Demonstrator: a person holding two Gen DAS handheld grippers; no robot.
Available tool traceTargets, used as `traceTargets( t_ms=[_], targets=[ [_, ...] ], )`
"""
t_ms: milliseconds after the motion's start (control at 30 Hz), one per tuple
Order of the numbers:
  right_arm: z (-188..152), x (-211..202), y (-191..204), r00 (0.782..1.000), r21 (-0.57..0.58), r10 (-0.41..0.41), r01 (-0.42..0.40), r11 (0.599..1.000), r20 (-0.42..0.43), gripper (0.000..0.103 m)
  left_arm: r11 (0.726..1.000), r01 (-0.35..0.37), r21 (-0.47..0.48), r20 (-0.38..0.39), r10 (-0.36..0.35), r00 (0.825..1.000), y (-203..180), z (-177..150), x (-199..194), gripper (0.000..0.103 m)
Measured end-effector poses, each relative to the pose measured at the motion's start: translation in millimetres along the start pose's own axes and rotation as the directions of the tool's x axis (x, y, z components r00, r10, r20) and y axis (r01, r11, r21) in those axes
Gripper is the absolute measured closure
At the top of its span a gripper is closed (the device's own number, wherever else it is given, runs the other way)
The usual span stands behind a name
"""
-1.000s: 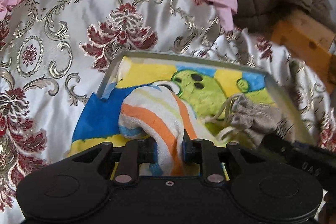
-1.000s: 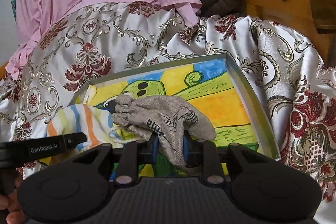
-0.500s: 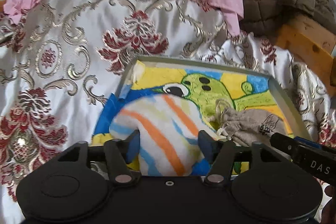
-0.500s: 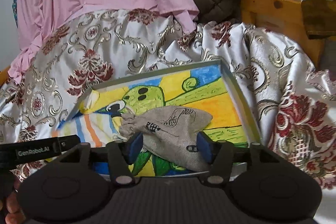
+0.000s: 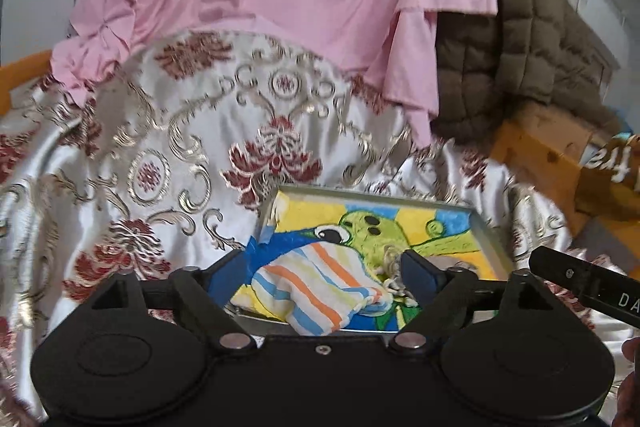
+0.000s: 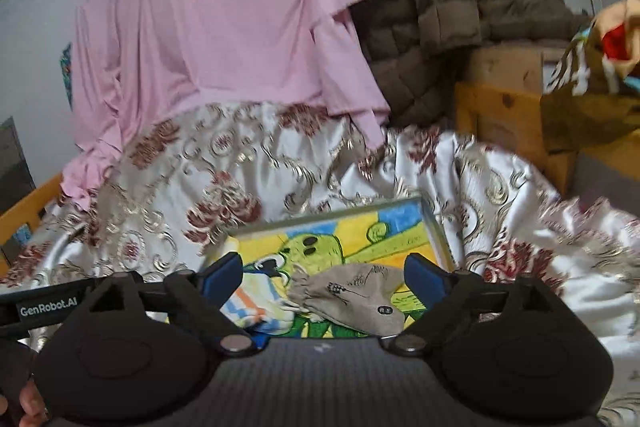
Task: Organize soft objects
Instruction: 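Lower both items into the tray and open both tools, then move both open tools back over the pile of soft items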
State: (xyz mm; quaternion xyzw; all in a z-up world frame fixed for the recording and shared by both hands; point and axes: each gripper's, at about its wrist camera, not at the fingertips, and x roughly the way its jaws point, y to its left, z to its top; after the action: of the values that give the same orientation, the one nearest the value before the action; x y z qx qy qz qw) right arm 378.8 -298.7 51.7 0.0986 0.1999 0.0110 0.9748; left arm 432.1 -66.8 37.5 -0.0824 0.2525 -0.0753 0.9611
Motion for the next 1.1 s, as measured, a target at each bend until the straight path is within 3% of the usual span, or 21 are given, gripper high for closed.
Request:
traceTargets(
  t_ms=[400,900,1100],
  targets=[
    [-19,-101,18,0.995,-0.011,0.022,-0.021,1.0,0.096,0.0,1.0,0.03,0.004,0.141,-0.031,0.99,11,-30,-119,0.005],
    [-70,-196,47,0.986,-0.081,0.029,-0.015,0.997,0.164,0.0,0.999,0.038,0.033,0.201,-0.044,0.979,30,-97,-218,0.002],
    [-95,-221,51,0.987,-0.093,0.018,-0.003,0.996,0.16,0.0,0.999,0.03,0.043,0.177,-0.037,0.984,41,-119,-245,0.001]
  ],
)
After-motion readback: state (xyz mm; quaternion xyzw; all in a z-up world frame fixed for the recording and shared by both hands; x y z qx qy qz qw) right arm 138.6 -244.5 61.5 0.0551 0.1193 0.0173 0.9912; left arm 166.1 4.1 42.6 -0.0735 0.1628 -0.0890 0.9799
